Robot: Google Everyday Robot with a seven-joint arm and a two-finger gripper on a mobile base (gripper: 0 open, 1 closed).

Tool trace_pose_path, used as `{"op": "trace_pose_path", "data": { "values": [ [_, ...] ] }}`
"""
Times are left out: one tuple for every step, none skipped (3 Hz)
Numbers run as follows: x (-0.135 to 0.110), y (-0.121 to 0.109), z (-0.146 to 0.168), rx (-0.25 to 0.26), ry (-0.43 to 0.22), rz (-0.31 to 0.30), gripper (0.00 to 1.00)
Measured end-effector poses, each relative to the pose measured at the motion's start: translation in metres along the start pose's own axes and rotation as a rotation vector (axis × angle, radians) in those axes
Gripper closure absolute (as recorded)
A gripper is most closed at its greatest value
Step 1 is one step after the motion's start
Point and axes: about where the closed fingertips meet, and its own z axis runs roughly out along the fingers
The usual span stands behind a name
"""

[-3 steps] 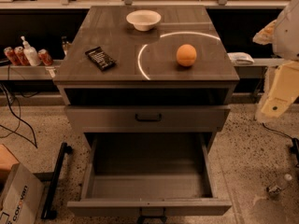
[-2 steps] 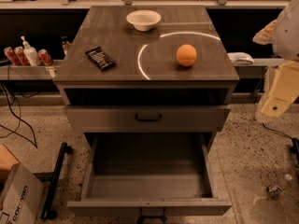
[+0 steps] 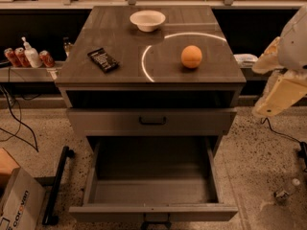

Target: Close middle drawer

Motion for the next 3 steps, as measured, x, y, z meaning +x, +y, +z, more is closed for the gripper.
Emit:
{"op": "trace_pose_path", "data": {
  "values": [
    [-0.002,0.020,0.028,-0.042,-0.038,-0.008,0.59],
    [0.001,0.040,0.059,-0.042,-0.062,0.012,0.83],
    [0.010,0.050,0.094,-0.039,-0.116,0.055,1.00]
  ]
}}
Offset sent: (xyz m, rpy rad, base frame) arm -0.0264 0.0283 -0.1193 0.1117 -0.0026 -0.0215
